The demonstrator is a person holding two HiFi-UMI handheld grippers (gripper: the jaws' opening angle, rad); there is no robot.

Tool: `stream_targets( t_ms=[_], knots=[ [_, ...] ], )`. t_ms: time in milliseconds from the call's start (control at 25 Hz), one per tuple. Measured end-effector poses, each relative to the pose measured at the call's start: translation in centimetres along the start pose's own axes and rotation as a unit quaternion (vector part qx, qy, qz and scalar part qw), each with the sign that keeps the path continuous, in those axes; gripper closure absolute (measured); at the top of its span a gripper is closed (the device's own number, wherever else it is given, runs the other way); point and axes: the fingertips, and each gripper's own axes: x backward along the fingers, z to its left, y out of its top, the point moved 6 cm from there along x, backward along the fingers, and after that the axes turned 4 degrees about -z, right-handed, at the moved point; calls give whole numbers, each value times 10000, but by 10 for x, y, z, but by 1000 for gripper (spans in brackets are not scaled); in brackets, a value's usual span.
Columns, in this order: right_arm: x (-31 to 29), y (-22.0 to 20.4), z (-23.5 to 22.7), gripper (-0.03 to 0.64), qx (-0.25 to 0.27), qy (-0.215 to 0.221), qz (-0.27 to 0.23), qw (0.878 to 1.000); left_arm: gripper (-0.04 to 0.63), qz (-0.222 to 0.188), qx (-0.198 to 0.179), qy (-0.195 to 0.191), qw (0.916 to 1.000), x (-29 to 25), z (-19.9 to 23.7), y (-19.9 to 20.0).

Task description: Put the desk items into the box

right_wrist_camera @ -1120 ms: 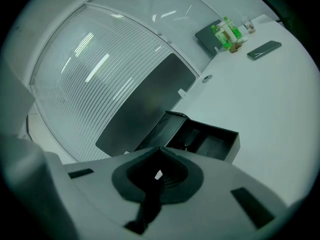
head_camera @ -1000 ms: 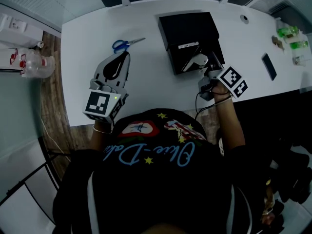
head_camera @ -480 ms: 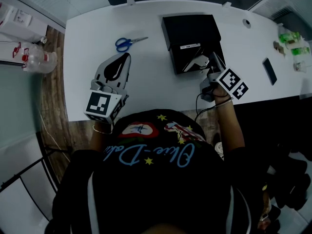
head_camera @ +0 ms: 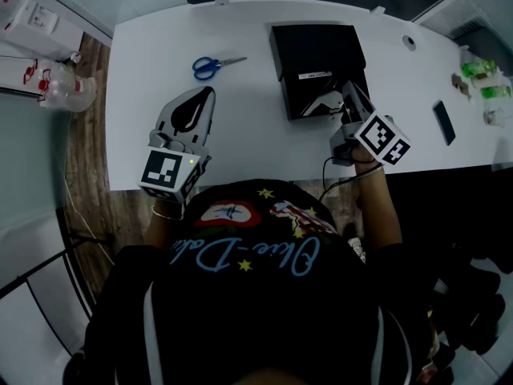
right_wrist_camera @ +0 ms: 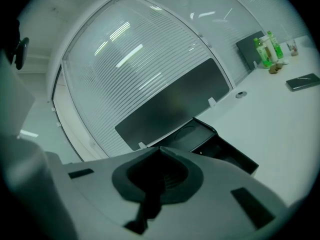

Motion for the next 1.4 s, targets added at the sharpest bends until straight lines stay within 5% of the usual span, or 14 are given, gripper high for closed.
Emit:
stream_targets(
  t_ms=[720, 1160, 1400],
  knots=[
    [-8, 13, 47, 609, 1307, 1083, 186, 9853, 588, 63, 43, 201, 9998, 14, -9, 0],
    [-12, 17, 93, 609, 1597, 2356, 380, 9579, 588, 243, -51, 434, 9987, 28, -9, -6],
    [-13, 11, 112, 609, 1942, 2682, 659, 9413, 588, 188, -41, 408, 9990, 31, -11, -10]
  ],
)
